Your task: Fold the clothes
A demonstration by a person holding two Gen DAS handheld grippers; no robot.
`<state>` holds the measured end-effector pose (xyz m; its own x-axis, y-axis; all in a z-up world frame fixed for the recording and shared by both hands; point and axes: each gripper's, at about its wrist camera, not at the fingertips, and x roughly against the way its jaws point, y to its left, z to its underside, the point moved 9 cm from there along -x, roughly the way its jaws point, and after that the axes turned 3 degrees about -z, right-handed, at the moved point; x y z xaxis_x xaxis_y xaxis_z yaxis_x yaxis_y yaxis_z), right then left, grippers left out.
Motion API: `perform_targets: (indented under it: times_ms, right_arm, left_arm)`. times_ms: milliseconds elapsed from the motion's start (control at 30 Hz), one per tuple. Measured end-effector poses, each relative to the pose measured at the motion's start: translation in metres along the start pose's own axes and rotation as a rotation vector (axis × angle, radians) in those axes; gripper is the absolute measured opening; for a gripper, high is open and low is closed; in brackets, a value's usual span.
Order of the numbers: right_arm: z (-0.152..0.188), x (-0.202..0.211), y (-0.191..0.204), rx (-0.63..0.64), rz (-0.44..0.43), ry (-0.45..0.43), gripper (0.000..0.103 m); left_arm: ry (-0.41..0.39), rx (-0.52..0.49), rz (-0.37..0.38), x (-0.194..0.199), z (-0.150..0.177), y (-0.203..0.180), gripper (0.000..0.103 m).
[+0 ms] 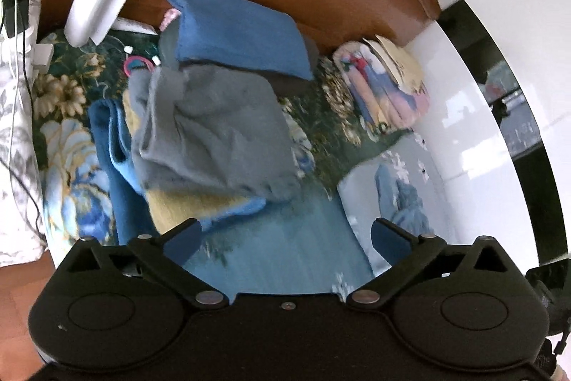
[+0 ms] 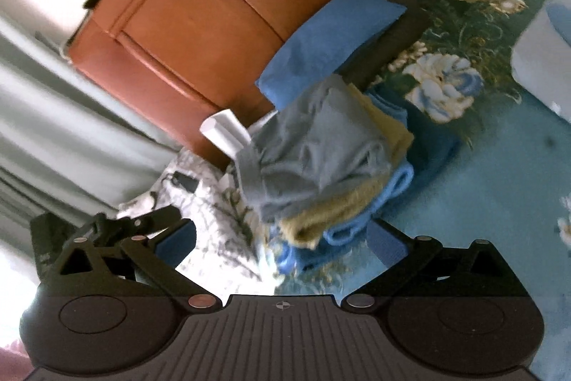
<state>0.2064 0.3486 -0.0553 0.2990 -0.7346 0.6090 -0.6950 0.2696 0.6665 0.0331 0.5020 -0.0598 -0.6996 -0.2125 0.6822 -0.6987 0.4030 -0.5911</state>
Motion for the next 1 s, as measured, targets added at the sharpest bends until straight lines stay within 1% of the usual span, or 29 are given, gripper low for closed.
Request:
perform_targets:
  times_ms: [167,300,433,500,567,767,933,1000]
  right_arm:
    - [0.044,0.045,-0.001,0.034,0.017,-0.023,0.103]
    - [0.072,0.078,-0.001,0.058,0.028,-0.055,0.103]
    - [0.095,0.104,0.0,0.105,0.076,-0.1,0.103]
    - [0.105,0.114,0.002,0.132,0.098,-0.112,0.103]
    - [0.115,0.125,0.006,0.16,0.113,-0.143,0.103]
    - [0.146,0.154,0.004,0.086,0.174,-0.264,0.103]
    - [0.163,0.179,-0.01,-0.003,0.272,-0.347,0.103]
    - [0.168,0.19,-0.013,-0.034,0.317,-0.388,0.103]
  left_arm:
    - [0.014,-0.055,-0.007,0.014,0.051,-0.026,0.1]
    - [0.026,-0.082,-0.034,0.025,0.084,-0.043,0.1]
    - [0.005,-0.144,-0.068,0.035,0.102,-0.063,0.101]
    - [-0.008,-0.187,-0.072,0.042,0.107,-0.076,0.101]
    - [-0.021,-0.243,-0.084,0.049,0.113,-0.087,0.101]
    - [-0.062,-0.392,-0.137,0.056,0.121,-0.117,0.101]
    - [-0.06,-0.5,-0.14,0.056,0.13,-0.133,0.101]
    - [-0.064,-0.532,-0.129,0.058,0.134,-0.135,0.101]
